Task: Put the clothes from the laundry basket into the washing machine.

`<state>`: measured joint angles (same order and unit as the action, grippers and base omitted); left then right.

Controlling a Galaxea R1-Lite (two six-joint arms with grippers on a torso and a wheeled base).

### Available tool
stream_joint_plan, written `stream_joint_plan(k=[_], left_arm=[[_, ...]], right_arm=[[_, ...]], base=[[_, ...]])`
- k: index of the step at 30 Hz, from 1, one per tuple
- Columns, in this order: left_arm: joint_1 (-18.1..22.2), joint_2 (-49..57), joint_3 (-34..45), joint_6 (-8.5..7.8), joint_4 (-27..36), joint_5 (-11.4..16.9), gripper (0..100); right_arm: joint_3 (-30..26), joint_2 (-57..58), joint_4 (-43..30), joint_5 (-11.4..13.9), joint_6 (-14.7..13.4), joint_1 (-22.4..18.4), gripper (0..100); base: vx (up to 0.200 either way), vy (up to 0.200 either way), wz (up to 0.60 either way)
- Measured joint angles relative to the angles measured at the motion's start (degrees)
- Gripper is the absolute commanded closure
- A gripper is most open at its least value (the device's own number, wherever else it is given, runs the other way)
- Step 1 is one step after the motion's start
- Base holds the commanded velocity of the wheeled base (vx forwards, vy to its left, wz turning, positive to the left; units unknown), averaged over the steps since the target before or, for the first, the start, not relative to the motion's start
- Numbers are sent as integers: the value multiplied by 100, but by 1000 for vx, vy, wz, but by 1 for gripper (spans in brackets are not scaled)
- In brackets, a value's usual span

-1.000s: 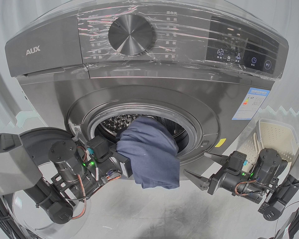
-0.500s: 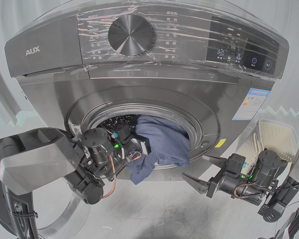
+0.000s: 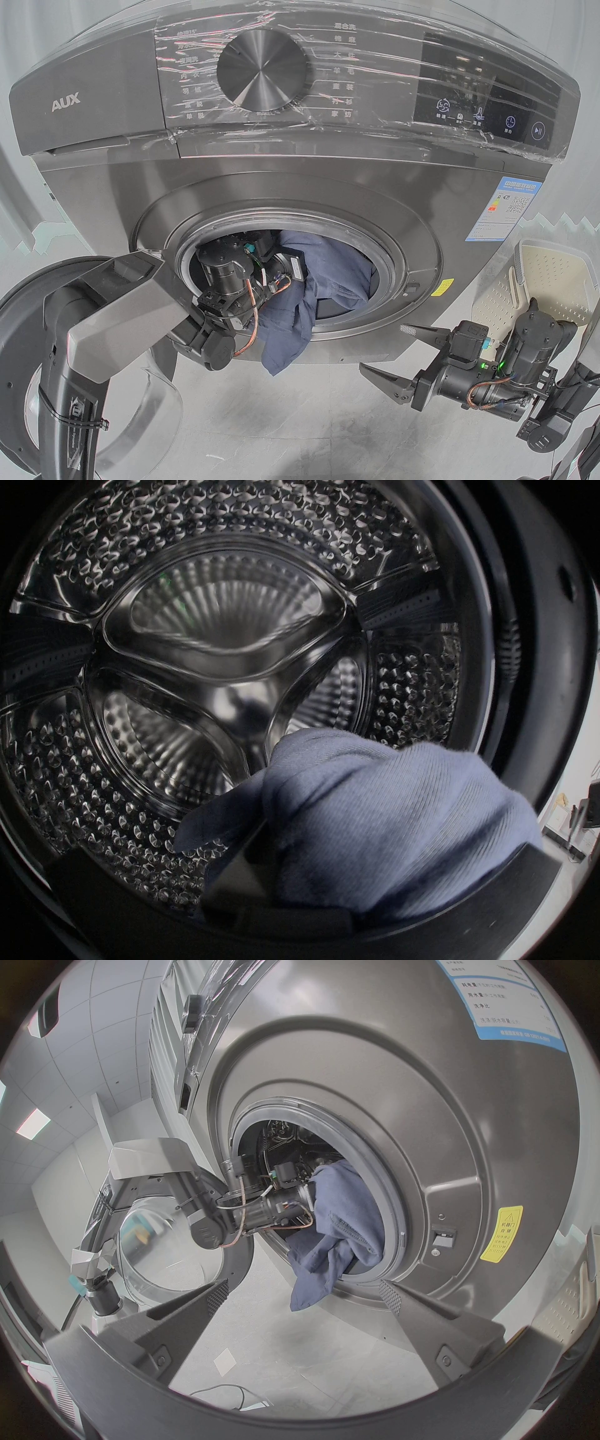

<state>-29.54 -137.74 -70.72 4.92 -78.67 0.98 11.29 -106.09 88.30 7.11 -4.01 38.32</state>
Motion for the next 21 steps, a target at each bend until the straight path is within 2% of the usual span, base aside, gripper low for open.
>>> stream_joint_plan(k=[9,14,15,21], left_arm=[[88,-421,-1217,0,753,-230,100],[208,-612,-1914,0,994,-510,100],[236,-645,-2015,0,1019,-553,0],[286,-650,-1877,27,1103,-610,0]], right_arm=[[-22,-24,0,-9,-1,63,0],[-29,-33,0,-11,-4,73,0],[-29,-38,0,-9,-4,73,0],[-29,-44,0,-11,-4,77,0]], base=[[0,0,0],[0,0,0],[0,0,0],[0,0,0]])
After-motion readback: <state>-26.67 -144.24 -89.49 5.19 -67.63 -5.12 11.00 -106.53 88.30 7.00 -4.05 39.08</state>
